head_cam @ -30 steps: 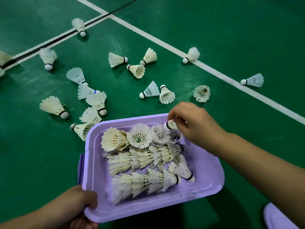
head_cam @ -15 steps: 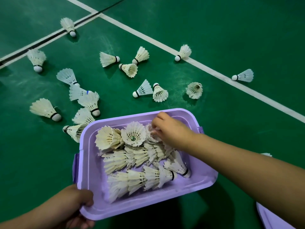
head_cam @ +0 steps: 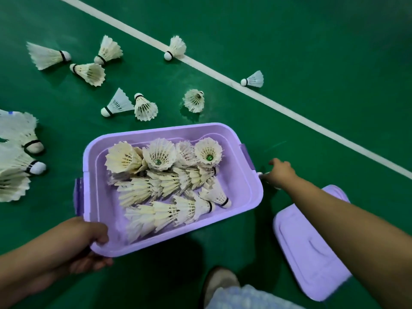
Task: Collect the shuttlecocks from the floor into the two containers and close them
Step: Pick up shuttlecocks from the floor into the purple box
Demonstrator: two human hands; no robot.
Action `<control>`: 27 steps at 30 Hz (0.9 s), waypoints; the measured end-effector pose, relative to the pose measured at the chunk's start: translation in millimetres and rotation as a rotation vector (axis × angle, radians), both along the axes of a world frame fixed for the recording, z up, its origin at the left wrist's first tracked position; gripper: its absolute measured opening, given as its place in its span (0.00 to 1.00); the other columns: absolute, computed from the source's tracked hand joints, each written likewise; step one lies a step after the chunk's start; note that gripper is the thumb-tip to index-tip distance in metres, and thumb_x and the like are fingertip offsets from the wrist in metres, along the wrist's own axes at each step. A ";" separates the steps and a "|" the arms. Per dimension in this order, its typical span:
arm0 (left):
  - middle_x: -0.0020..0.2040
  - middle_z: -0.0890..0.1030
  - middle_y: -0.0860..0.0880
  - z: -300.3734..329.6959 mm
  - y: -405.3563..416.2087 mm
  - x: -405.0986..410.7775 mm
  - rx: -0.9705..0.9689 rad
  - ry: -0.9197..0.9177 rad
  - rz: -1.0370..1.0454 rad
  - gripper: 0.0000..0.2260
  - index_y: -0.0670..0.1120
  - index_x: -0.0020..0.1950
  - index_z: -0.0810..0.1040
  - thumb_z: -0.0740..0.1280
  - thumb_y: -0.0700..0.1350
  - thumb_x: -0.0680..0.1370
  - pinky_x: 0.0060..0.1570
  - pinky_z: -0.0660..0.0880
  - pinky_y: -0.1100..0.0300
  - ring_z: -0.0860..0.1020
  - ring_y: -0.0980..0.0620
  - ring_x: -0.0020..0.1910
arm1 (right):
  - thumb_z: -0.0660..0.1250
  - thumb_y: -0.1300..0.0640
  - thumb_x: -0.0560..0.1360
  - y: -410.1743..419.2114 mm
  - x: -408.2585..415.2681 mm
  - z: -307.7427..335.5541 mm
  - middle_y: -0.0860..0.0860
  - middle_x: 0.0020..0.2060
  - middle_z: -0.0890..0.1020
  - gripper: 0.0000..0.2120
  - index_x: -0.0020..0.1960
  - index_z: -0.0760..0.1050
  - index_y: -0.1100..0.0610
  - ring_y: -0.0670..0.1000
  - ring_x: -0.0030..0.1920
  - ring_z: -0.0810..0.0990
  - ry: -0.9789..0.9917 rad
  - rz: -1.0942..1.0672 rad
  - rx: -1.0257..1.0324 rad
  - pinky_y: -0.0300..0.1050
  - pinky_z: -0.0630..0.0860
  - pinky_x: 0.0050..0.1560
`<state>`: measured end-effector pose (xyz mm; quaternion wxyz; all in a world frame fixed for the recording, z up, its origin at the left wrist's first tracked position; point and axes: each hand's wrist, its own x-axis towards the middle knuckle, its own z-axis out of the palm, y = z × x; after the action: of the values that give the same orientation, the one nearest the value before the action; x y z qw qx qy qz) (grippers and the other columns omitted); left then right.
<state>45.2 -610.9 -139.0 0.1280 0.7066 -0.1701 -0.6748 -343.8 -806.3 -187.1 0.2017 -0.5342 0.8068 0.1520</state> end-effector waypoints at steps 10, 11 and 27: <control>0.20 0.73 0.36 8.1 -2.9 -9.9 0.007 0.002 0.051 0.05 0.27 0.43 0.70 0.57 0.28 0.74 0.13 0.64 0.69 0.69 0.47 0.11 | 0.72 0.61 0.70 -13.4 -12.4 4.6 0.62 0.55 0.80 0.17 0.56 0.76 0.64 0.55 0.49 0.77 -0.342 -0.354 -0.358 0.46 0.73 0.52; 0.20 0.73 0.36 9.3 -2.3 -10.2 0.014 0.009 0.054 0.04 0.28 0.42 0.70 0.57 0.28 0.74 0.13 0.65 0.68 0.70 0.46 0.12 | 0.70 0.62 0.70 -18.2 -3.3 16.6 0.60 0.55 0.80 0.15 0.57 0.75 0.62 0.53 0.47 0.76 -0.412 -0.347 -0.503 0.42 0.72 0.49; 0.18 0.72 0.37 35.6 -3.6 -22.6 -0.045 0.065 0.022 0.11 0.32 0.32 0.68 0.56 0.28 0.75 0.12 0.62 0.70 0.68 0.50 0.11 | 0.61 0.66 0.73 29.1 148.0 59.3 0.54 0.49 0.78 0.24 0.67 0.62 0.55 0.57 0.52 0.73 0.040 1.010 -0.221 0.50 0.63 0.52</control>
<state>22.7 -614.5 -103.5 0.1568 0.6831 -0.1731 -0.6920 -195.8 -777.2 -127.8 0.0301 -0.8722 0.4632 0.1543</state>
